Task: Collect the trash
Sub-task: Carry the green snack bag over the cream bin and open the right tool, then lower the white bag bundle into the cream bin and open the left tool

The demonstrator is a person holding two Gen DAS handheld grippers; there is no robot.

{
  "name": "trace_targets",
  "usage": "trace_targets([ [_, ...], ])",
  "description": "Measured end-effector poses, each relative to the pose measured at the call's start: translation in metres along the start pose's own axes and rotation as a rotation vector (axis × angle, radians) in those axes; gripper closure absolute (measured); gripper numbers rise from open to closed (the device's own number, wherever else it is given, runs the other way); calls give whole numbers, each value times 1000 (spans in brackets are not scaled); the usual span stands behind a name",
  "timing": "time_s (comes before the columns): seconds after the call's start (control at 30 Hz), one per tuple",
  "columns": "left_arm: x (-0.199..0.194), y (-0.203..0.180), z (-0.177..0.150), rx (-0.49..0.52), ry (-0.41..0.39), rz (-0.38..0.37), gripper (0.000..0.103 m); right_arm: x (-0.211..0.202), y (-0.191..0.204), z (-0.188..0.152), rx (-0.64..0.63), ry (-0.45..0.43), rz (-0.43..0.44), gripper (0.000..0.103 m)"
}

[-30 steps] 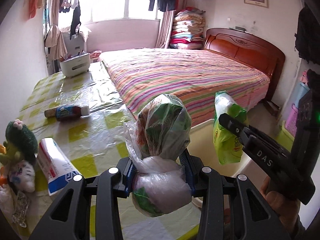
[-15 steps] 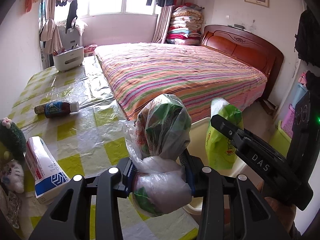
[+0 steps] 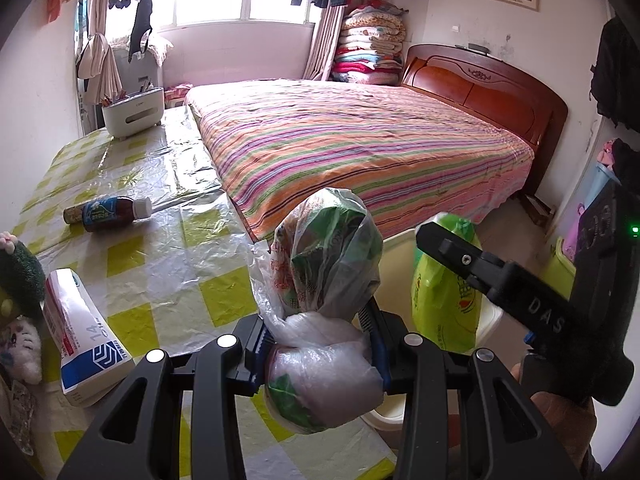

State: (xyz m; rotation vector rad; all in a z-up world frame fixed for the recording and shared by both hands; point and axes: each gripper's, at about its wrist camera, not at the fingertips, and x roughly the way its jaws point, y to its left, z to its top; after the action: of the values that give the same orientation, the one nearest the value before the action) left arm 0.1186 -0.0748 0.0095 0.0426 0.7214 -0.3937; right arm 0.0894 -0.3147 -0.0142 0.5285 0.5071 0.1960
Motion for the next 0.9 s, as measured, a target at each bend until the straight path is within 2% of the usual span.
trace_targets([
  [0.03,0,0,-1,2,-1,1,64,0,10,-1,-91,-10,-72,42],
  [0.07,0,-1,-1,4,-1,2,64,-1,21,-3,-166,-23,-106,41],
  [0.13,0,-1,-1,2,-2,2,64,-1,30,-6,-198,-24,-57,39],
  [0.23,-1,0,0,0,-5,6,64,4,32,-7,-223,-13,-131,38],
  [0.3,-2,2,0,-3,-7,8,64,0,21,-4,-147,-23,-65,38],
  [0.4,-4,4,0,-5,-9,10,64,-7,10,1,-67,-52,-71,37],
  [0.57,-2,4,1,-12,-1,4,64,-8,-4,2,20,-44,-19,36],
  [0.6,-1,4,1,-13,1,3,64,-6,-5,2,34,-35,0,36],
  [0.7,0,4,1,-14,6,4,64,-7,-15,2,130,-43,127,36],
  [0.77,2,4,2,-13,10,6,64,-8,-25,2,181,-47,142,32],
  [0.9,5,2,2,-14,19,4,64,3,-45,-5,294,22,123,32],
])
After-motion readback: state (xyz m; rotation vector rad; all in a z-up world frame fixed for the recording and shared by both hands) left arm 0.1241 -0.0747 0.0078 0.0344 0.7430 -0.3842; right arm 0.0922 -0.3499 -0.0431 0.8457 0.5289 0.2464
